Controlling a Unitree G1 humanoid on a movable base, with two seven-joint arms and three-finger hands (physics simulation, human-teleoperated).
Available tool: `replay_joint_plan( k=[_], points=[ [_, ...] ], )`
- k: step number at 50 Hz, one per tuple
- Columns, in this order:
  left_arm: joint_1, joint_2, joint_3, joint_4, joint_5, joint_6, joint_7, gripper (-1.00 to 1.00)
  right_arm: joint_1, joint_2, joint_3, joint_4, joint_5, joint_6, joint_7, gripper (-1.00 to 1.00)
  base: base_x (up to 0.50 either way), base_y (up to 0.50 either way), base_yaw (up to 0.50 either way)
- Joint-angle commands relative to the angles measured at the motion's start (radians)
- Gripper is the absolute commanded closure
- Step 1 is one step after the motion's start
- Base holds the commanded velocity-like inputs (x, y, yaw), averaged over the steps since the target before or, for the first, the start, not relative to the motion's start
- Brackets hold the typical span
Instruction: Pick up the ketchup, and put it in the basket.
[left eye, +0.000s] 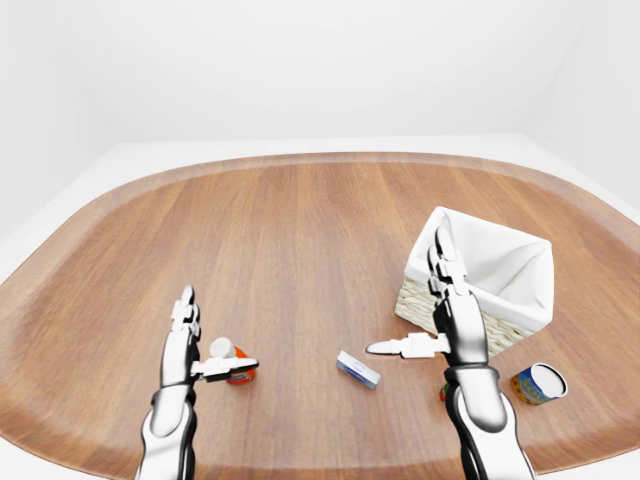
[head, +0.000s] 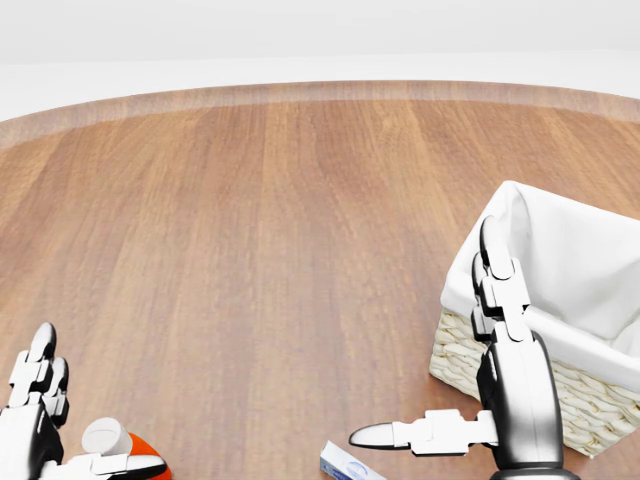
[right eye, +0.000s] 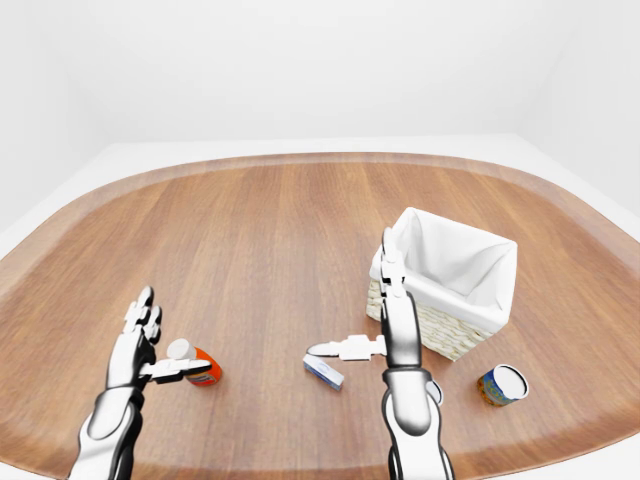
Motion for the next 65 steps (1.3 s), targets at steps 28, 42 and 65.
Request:
replay_joint_plan(
  k=[28, 42, 65],
  points=[
    [-0.088, 0.054, -0.027, 0.272, 0.001, 0.000, 0.075, -1.00, 0.001, -0.001, -0.001, -0.001, -0.003, -0.003, 0.003, -1.00, 0.00, 0.00, 0.00],
    [-0.104, 0.061, -0.039, 0.326, -0.003, 0.000, 0.085, -1.00, 0.003, -0.001, 0.001, 0.003, -0.007, -0.008, 0.002, -1.00, 0.00, 0.00, 0.00],
    [-0.091, 0.055, -0.042, 0.307, -0.033, 0.000, 0.058, 0.93, 0.005, -0.002, 0.004, -0.006, -0.009, -0.004, 0.002, -1.00, 0.00, 0.00, 0.00]
  ],
)
